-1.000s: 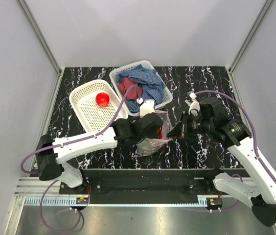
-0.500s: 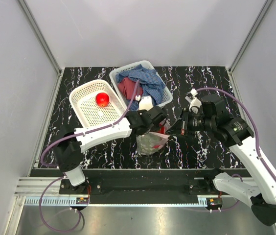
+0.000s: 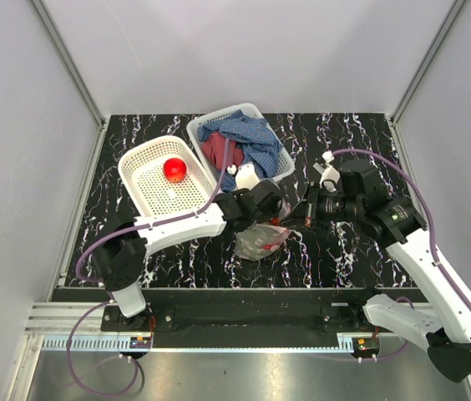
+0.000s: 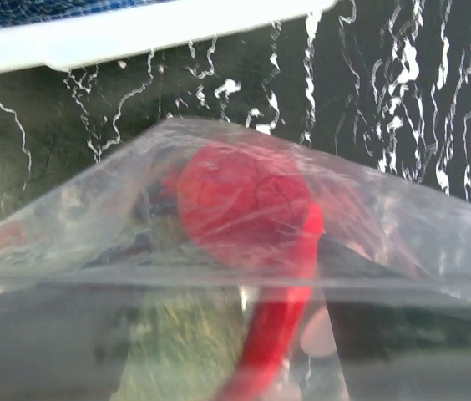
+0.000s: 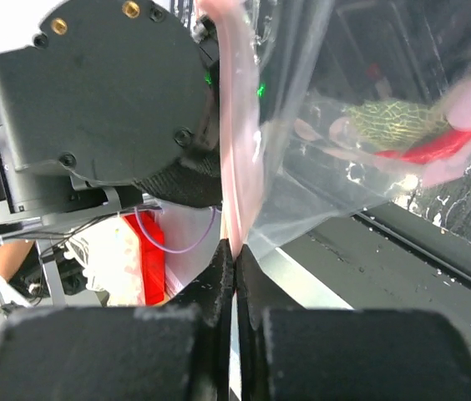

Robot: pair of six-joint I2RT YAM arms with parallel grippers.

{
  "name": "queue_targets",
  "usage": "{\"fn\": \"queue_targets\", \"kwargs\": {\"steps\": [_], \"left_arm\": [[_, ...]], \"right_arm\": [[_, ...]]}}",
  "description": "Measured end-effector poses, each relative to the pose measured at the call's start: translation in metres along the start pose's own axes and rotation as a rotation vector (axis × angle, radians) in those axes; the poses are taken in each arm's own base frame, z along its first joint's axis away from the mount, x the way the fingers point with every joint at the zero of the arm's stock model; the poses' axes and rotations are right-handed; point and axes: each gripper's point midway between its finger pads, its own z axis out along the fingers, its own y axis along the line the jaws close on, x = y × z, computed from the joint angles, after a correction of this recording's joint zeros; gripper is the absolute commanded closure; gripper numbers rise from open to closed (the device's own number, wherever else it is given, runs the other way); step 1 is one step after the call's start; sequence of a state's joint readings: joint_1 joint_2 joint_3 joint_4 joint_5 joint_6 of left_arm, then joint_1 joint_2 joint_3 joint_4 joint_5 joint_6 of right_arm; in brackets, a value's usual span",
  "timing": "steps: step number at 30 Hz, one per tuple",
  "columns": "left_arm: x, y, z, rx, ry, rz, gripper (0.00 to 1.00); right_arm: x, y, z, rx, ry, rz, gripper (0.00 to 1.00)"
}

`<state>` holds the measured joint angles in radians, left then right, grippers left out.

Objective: Open the zip-top bag and remove the fake food

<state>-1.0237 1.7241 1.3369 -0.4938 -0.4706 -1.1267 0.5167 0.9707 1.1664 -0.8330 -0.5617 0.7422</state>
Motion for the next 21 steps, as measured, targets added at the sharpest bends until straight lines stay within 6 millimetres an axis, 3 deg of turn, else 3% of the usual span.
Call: {"fn": "queue_targets", "kwargs": {"steps": [3, 4, 7, 12, 15, 21], "left_arm": [[-0.002, 0.006, 0.011, 0.007, -0.011, -0.037, 0.31], [-0.004, 0.007, 0.014, 0.007, -0.014, -0.045, 0.39], [-0.009, 0.006, 0.025, 0.013, -0.03, -0.056, 0.49], [-0.011, 0.002, 0.034, 0.029, -0.05, -0.017, 0.95], [-0.014, -0.002, 0.036, 0.03, -0.056, 0.035, 1.0], [-0.022, 0.001, 0.023, 0.007, -0.053, 0.143, 1.0]], "right_arm": [[0.001, -0.007, 0.007, 0.011, 0.006, 0.017, 1.0], [0.002, -0.01, 0.009, 0.014, 0.012, 0.031, 1.0], [0.003, -0.013, 0.013, 0.013, 0.013, 0.054, 1.0], [0.008, -0.02, 0.013, 0.008, 0.001, 0.067, 1.0], [0.009, -0.022, 0.012, 0.013, -0.011, 0.067, 1.0], [0.009, -0.026, 0.01, 0.024, -0.032, 0.034, 1.0]]}}
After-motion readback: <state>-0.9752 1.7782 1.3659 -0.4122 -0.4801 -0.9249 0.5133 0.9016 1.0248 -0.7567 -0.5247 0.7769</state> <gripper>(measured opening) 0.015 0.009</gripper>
